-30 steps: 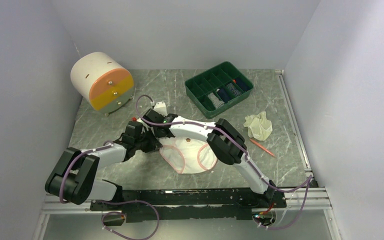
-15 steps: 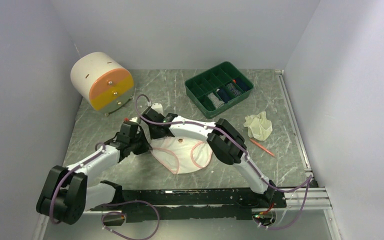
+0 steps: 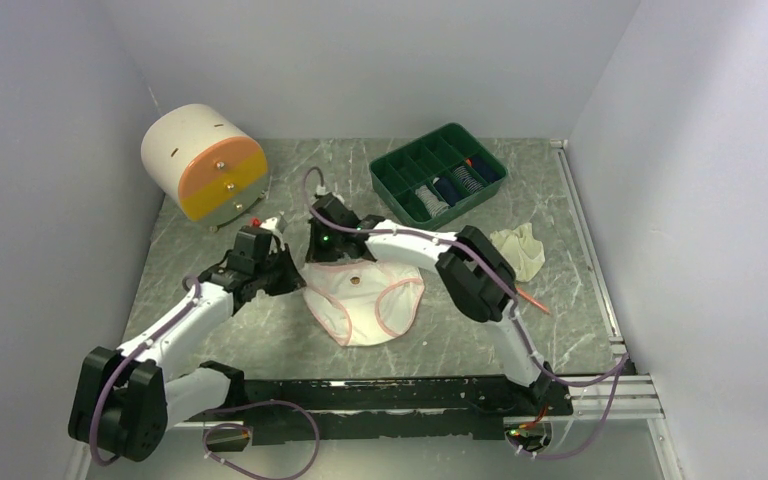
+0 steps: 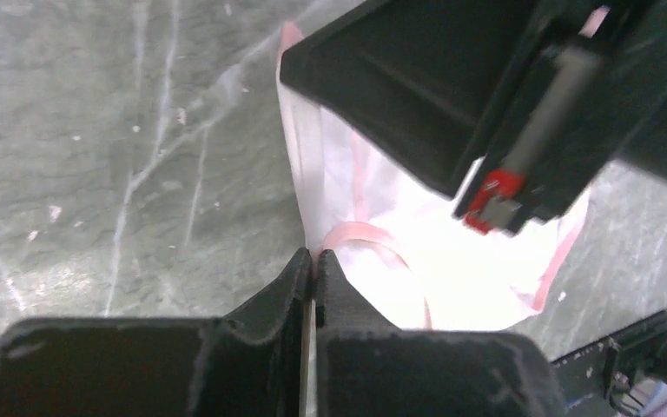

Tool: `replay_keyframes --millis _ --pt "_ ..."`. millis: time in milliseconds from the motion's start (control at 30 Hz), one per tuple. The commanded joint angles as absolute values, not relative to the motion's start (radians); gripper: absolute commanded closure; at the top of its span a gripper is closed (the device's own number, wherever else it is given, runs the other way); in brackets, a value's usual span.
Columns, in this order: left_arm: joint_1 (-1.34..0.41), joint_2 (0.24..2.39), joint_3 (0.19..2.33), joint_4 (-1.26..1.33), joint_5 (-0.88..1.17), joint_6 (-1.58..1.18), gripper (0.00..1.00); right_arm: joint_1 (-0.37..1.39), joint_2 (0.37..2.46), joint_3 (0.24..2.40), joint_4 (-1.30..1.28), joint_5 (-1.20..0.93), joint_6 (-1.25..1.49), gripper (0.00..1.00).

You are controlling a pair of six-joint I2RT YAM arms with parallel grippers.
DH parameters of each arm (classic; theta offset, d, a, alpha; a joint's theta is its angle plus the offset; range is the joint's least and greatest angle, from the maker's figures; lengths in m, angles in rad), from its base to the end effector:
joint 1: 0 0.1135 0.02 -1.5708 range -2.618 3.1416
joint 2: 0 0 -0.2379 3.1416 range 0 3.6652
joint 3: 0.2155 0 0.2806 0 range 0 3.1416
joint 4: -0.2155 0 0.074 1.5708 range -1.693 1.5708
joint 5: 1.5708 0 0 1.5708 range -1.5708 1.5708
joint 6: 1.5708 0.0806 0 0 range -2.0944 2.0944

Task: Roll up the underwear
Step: Fold the underwear at the center of the board.

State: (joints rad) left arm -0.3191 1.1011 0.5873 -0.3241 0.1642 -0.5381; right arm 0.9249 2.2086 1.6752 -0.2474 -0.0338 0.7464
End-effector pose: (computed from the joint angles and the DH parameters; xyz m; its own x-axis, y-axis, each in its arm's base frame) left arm 0.2648 -0.1014 0.1291 -0.8178 -0.2623 -0.5122 -0.0067 0.8944 -0.4472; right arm 0.3216 0.4312 0.1081 -0.8627 -0.0172 -0.5054 -0.3089 0.8092 0.4998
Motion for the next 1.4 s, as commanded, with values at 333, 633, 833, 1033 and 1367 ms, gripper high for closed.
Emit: replay_keyframes --millis 333,633,833,1033,1367 --pt "-0.544 1.25 0.735 -0.15 0.297 -0.683 0.95 0.707 1.907 1.293 0.128 -0.379 0.748 0.99" --pt "-0.706 1.383 0.824 -0.078 0.282 -0.771 0.95 0.556 1.813 1.125 0.207 -0.552 0.712 0.99" --pt "-0.8 1.468 0.868 0.033 0.24 -0.877 0.95 0.48 1.799 1.091 0.177 -0.628 0.626 0.99" --pt "-0.849 1.593 0.938 0.079 0.244 -0.919 0.95 0.421 1.806 1.057 0.171 -0.668 0.587 0.99" --pt "-0.897 1.77 1.041 0.13 0.249 -0.948 0.95 0.365 1.823 1.056 0.099 -0.655 0.477 0.98"
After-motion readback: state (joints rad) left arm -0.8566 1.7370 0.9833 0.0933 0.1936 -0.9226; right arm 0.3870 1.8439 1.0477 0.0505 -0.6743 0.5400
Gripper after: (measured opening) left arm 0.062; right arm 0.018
